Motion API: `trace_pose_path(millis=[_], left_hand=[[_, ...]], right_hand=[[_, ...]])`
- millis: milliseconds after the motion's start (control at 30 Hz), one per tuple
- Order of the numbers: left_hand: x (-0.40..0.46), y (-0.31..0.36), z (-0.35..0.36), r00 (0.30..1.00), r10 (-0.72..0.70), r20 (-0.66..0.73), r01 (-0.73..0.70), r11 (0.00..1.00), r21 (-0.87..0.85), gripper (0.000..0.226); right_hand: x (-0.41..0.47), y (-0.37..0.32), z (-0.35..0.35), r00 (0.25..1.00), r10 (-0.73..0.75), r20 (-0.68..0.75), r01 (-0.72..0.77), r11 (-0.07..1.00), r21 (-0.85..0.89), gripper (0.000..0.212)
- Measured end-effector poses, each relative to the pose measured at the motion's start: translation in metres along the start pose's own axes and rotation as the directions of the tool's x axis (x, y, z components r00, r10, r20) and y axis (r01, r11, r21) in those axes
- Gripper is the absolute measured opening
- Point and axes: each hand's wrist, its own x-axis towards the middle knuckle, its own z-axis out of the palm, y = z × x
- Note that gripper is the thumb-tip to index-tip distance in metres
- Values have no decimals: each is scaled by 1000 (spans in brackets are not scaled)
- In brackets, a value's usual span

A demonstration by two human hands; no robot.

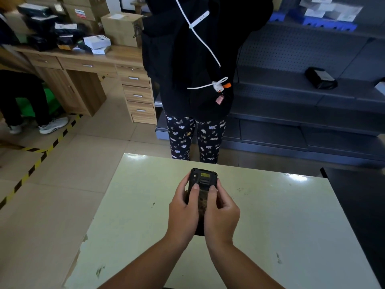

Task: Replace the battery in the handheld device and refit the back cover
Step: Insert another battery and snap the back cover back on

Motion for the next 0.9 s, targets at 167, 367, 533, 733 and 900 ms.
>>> trace_pose_path(millis=[167, 367, 533, 733, 900], left_hand=[[0, -4, 0, 998, -26, -57, 24, 999, -35, 36], [-4, -3, 2, 993, -13, -118, 6, 998, -57, 49], [-6, -7, 1, 996, 53, -71, -53, 999, 0, 48], [-6, -9, 0, 994, 44, -96, -46, 999, -19, 46], [-9, -7, 4, 989, 31, -144, -33, 999, -8, 44]], right_hand=[[-8, -4, -1, 990, -121, 66, 123, 992, -27, 35], [-6, -1, -2, 990, -118, 82, 119, 993, -1, 36], [-5, 0, -5, 992, -86, 87, 83, 996, 37, 34], [-5, 1, -8, 992, -37, 120, 26, 995, 92, 35], [-6, 2, -8, 990, -72, 118, 67, 997, 44, 36]])
